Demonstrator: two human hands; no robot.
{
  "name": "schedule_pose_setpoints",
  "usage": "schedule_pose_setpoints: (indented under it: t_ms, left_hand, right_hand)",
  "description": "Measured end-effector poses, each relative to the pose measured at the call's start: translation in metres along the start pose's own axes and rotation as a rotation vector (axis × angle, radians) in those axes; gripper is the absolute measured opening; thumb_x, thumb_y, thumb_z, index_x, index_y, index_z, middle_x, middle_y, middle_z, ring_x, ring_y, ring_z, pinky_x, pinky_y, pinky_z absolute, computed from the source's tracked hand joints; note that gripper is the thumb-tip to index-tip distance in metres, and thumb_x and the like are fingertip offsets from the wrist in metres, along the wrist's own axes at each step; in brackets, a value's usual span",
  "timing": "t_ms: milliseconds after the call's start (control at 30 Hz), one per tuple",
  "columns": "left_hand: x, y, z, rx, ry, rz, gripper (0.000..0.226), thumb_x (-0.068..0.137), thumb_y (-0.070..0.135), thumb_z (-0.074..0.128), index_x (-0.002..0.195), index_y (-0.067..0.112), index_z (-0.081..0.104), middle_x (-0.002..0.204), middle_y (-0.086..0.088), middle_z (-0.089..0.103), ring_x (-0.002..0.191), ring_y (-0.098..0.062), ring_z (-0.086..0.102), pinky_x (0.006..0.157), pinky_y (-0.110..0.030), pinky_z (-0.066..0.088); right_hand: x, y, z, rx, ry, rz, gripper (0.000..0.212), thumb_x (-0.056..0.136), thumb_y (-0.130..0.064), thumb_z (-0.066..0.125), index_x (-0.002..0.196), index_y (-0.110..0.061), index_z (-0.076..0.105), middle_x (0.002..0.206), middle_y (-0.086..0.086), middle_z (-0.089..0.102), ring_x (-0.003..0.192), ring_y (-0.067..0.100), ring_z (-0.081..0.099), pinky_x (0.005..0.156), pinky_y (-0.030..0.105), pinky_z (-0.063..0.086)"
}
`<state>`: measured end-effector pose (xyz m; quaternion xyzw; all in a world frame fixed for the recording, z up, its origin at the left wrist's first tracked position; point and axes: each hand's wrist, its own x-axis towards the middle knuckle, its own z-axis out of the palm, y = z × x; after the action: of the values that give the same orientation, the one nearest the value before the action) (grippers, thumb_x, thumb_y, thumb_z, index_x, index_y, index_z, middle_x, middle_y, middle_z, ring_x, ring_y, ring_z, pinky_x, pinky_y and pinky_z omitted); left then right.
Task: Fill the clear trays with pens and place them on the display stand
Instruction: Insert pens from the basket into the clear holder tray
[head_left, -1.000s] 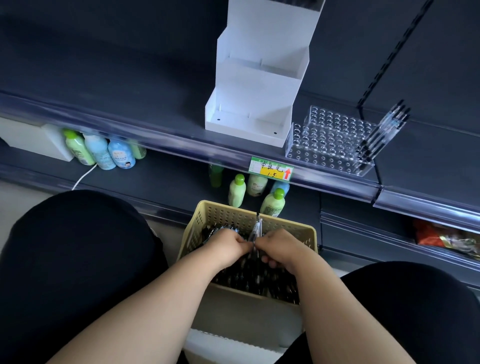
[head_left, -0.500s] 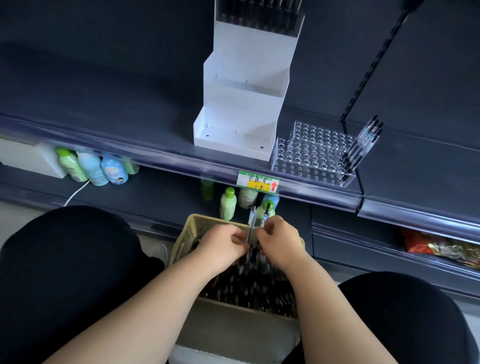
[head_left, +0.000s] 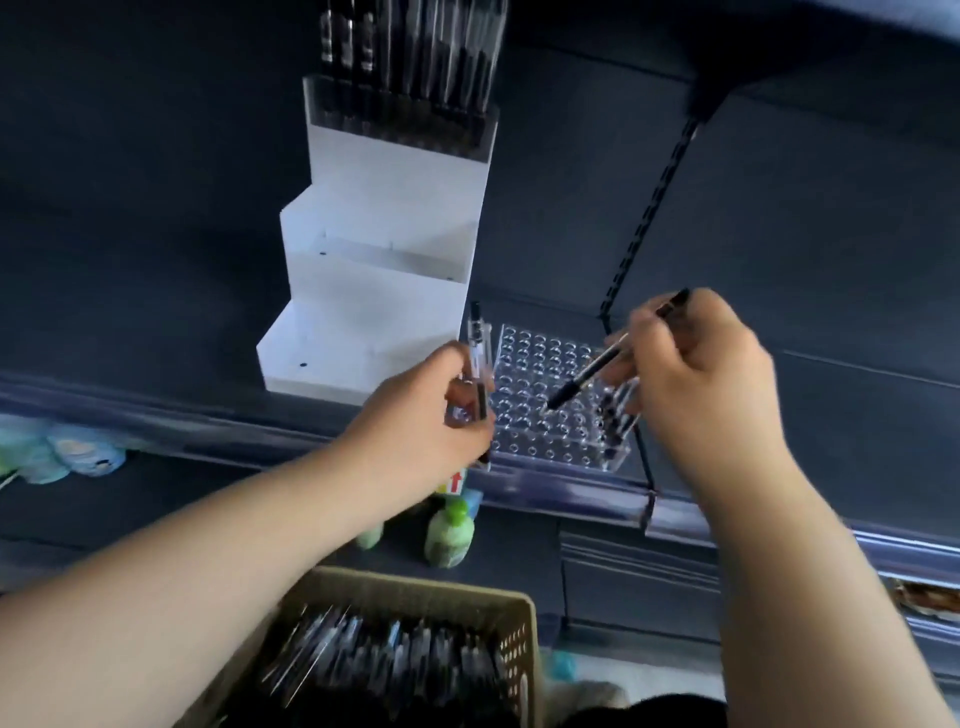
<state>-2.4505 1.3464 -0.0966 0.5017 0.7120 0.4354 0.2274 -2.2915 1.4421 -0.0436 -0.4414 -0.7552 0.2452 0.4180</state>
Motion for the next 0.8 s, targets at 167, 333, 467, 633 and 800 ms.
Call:
schedule_pose_setpoints:
  t_ms: [167, 333, 467, 633, 800]
  left_hand:
    - [0.039, 0.022, 0.004, -0.036, 0.002, 0.144, 0.018, 0.075, 0.047, 0.056, 0.085, 0.034, 0.062, 0.083, 0.017, 0.068, 0.072, 0.0, 0.064, 0.074, -0.021, 0.051]
    - [0.061, 0.002, 0.015, -0.096, 0.069, 0.113, 0.016, 0.071, 0.03, 0.072, 0.077, 0.042, 0.064, 0.079, 0.028, 0.068, 0.074, 0.01, 0.063, 0.067, -0.001, 0.044]
    - [0.065, -0.009, 0.022, -0.098, 0.091, 0.088, 0.031, 0.07, 0.026, 0.074, 0.087, 0.049, 0.063, 0.081, 0.026, 0.069, 0.078, 0.01, 0.064, 0.072, -0.013, 0.048]
    - [0.064, -0.01, 0.02, -0.117, 0.117, 0.094, 0.036, 0.069, 0.038, 0.069, 0.098, 0.055, 0.057, 0.086, 0.028, 0.068, 0.083, 0.011, 0.063, 0.076, -0.019, 0.047]
    - [0.06, -0.012, 0.014, -0.093, 0.137, 0.102, 0.027, 0.075, 0.027, 0.07, 0.093, 0.046, 0.064, 0.086, 0.029, 0.067, 0.081, 0.014, 0.062, 0.069, -0.005, 0.046]
  right_hand:
    - [0.051, 0.012, -0.015, -0.105, 0.143, -0.089, 0.013, 0.084, -0.03, 0.06, 0.074, -0.025, 0.055, 0.062, -0.016, 0.059, 0.061, -0.009, 0.056, 0.055, 0.002, 0.037]
    - [0.069, 0.037, -0.009, -0.205, 0.119, -0.094, 0.011, 0.084, -0.024, 0.063, 0.086, -0.028, 0.053, 0.063, -0.023, 0.054, 0.06, -0.011, 0.053, 0.057, -0.003, 0.033]
    - [0.074, 0.049, -0.002, -0.273, 0.078, -0.085, 0.004, 0.087, -0.024, 0.059, 0.09, -0.023, 0.061, 0.067, -0.021, 0.056, 0.072, 0.013, 0.058, 0.06, 0.016, 0.038]
    - [0.072, 0.05, 0.006, -0.335, 0.018, -0.091, 0.012, 0.088, -0.024, 0.056, 0.094, -0.018, 0.064, 0.071, -0.016, 0.058, 0.082, 0.024, 0.058, 0.073, 0.033, 0.047]
    - [0.07, 0.049, 0.011, -0.356, -0.021, -0.069, 0.015, 0.088, -0.023, 0.056, 0.098, -0.016, 0.065, 0.079, -0.006, 0.065, 0.084, 0.025, 0.059, 0.083, 0.042, 0.047]
